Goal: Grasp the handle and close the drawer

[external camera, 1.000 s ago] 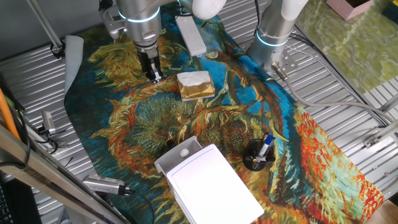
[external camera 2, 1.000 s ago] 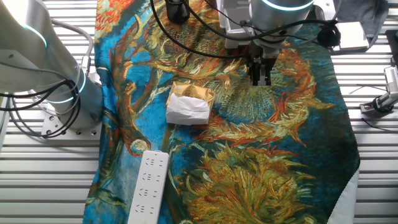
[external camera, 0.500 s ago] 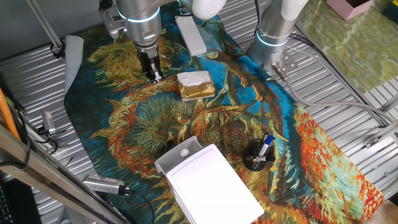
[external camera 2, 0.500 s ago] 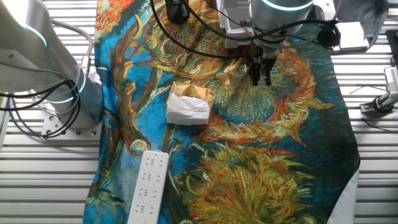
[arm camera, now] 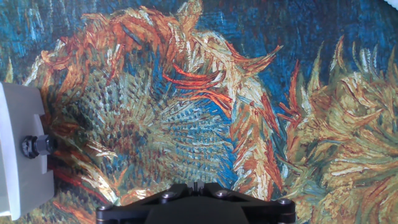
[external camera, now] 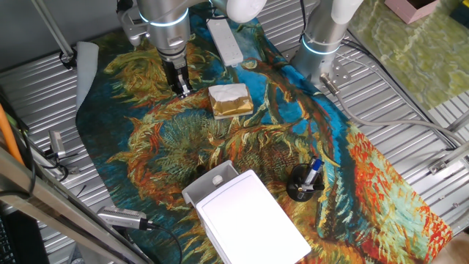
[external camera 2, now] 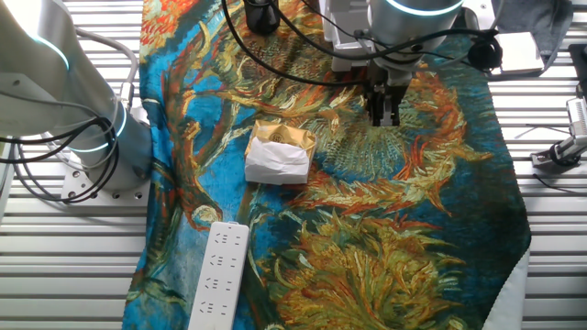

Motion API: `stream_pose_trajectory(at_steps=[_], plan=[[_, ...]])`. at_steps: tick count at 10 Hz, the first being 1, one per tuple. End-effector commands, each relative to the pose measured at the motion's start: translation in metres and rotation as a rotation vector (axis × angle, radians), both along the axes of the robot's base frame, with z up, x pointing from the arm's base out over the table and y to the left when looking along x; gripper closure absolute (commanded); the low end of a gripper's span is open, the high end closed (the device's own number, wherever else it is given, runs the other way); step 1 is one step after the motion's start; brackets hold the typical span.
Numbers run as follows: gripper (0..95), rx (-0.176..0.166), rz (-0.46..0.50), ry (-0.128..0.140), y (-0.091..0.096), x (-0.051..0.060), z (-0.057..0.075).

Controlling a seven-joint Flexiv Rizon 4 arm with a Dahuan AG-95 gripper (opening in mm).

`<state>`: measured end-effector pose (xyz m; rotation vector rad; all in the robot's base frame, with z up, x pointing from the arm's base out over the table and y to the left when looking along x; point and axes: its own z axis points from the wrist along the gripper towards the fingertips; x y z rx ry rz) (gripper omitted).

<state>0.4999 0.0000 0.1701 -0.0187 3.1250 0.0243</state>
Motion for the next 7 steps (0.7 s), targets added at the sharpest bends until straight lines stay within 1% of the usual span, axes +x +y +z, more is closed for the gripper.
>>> stream_pose_trajectory(at_steps=[1, 3, 4, 7], plan=[[95.0, -0.001, 0.0, 0.0, 0.0, 0.0001, -0.0001], [95.0, 0.0, 0.014, -0.003, 0.0, -0.0001, -0.0002], [95.0, -0.001, 0.008, 0.001, 0.0, -0.0004, -0.0003], [95.0, -0.002, 0.013, 0.001, 0.0, -0.0004, -0.0003]])
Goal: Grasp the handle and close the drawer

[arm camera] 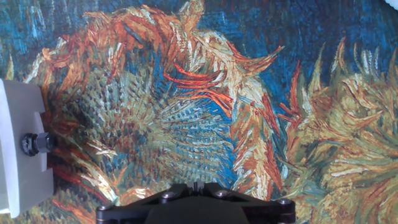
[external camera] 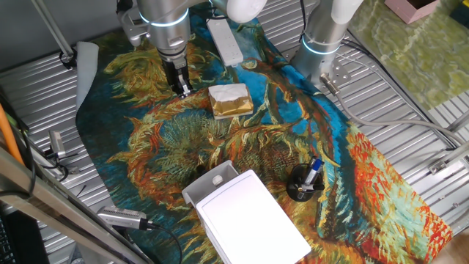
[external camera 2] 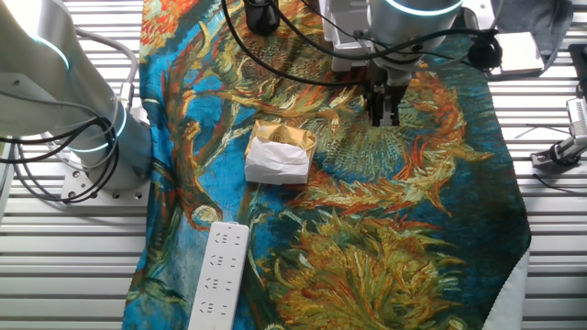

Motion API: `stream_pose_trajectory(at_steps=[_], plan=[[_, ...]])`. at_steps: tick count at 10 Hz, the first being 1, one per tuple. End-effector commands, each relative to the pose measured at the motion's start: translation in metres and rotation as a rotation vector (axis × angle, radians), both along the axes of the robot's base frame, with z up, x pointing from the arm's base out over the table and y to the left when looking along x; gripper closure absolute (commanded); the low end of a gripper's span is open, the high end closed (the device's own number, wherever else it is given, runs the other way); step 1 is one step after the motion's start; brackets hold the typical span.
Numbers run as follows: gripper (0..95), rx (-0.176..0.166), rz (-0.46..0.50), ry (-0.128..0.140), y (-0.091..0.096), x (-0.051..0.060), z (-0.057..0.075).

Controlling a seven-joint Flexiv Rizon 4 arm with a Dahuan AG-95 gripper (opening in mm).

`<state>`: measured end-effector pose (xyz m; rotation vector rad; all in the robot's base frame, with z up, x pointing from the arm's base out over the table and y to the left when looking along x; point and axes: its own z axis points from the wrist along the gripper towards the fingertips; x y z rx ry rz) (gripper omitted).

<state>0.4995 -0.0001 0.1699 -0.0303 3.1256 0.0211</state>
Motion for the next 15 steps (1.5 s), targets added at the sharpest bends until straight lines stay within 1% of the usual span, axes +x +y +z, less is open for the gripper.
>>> stream_pose_trajectory(at_steps=[1, 2, 3, 5, 6, 8, 9, 10, 11, 12, 13, 14, 15], plan=[[95.0, 0.001, 0.044, -0.002, 0.0, 0.0, 0.0], [95.0, 0.0, 0.088, -0.002, 0.0, 0.0, 0.0], [95.0, -0.01, 0.107, 0.003, 0.0, -0.001, 0.0], [95.0, -0.018, 0.199, 0.006, 0.0, -0.003, -0.001], [95.0, -0.013, 0.32, 0.0, 0.0, -0.004, -0.001], [95.0, -0.019, 0.551, -0.012, 0.004, -0.003, -0.003], [95.0, -0.021, 0.618, -0.012, 0.008, -0.001, -0.004], [95.0, -0.025, 0.698, -0.012, 0.015, 0.003, -0.006], [95.0, -0.025, 0.744, -0.014, 0.02, 0.007, -0.006], [95.0, -0.029, 0.799, -0.017, 0.024, 0.014, -0.006], [95.0, -0.032, 0.896, -0.02, 0.026, 0.026, -0.006], [95.0, -0.033, 0.953, -0.021, 0.027, 0.033, -0.007], [95.0, -0.04, 1.067, -0.04, 0.03, 0.049, -0.007]])
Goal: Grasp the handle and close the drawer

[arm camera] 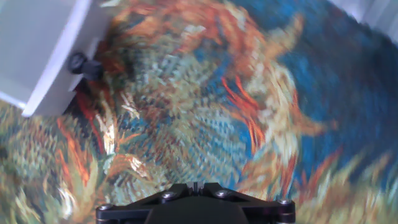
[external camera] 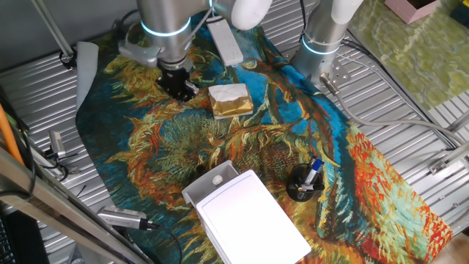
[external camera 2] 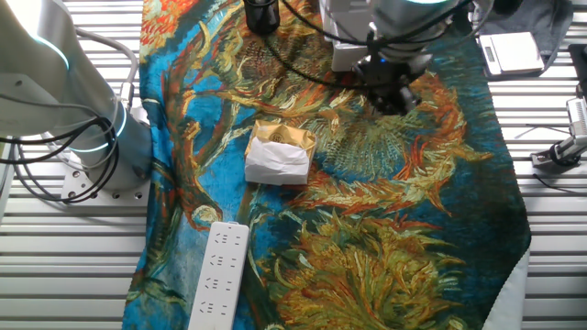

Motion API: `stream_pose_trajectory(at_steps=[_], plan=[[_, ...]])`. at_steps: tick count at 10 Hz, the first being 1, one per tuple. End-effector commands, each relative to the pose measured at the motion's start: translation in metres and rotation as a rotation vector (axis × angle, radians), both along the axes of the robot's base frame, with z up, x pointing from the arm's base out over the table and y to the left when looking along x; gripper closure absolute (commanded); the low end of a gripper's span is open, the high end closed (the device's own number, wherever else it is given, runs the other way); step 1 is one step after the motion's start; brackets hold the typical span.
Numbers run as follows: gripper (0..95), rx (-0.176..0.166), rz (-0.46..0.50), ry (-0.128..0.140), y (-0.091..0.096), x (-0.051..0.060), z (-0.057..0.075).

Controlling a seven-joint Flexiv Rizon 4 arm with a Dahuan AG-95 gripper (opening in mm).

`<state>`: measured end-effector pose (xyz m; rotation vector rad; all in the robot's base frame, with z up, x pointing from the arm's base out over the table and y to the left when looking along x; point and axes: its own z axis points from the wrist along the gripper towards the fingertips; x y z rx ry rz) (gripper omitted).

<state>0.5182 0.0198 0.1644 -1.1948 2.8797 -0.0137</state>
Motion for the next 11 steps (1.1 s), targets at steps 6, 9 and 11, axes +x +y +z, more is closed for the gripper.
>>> stream_pose_trajectory(at_steps=[6, 9, 11], plan=[[95.0, -0.029, 0.59, -0.028, 0.033, 0.086, -0.008], [95.0, -0.046, 0.599, -0.022, 0.053, 0.09, -0.019], [95.0, -0.051, 0.617, -0.022, 0.06, 0.091, -0.023]])
